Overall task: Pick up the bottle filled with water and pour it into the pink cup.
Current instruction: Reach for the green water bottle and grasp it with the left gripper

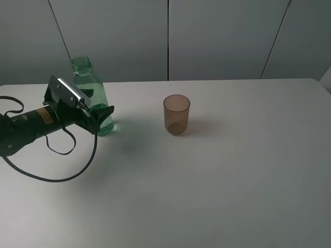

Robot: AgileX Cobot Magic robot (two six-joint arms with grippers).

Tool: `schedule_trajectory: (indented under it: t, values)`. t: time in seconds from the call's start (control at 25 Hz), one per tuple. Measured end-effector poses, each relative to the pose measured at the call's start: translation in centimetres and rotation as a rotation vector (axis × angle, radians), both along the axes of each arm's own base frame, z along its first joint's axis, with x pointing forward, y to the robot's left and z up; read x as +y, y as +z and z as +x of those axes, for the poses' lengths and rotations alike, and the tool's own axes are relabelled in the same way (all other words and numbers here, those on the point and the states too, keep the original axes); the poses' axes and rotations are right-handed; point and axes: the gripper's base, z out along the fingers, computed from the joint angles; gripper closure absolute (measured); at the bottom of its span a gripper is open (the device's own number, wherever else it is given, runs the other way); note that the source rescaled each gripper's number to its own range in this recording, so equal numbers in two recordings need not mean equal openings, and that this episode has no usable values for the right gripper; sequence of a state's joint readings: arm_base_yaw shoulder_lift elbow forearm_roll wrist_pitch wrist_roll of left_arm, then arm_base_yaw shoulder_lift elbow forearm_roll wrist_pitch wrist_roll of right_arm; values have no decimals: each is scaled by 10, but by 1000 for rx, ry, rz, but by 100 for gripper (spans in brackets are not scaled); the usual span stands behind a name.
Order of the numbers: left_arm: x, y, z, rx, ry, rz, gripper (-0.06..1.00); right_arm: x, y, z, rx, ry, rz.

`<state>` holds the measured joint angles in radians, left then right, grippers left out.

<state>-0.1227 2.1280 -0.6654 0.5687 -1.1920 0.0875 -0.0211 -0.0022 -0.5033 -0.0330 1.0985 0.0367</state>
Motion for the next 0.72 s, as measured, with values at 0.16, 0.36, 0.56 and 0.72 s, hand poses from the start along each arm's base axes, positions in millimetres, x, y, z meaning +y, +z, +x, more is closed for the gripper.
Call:
schedule_trajectory:
  t: [0.16,0.36,0.56,0.72]
  values:
    - [0,0,0,-1,7,-3,-4,0,0,0,0,0,0]
    - [0,1,1,-6,9,-5,-4,0,0,0,0,0,0]
    - [-1,-4,7,-9,6,-8,-4,0,0,0,0,0,0]
    - [-3,-4,7,-11,-1,-9,-4,0,0,0,0,0,0]
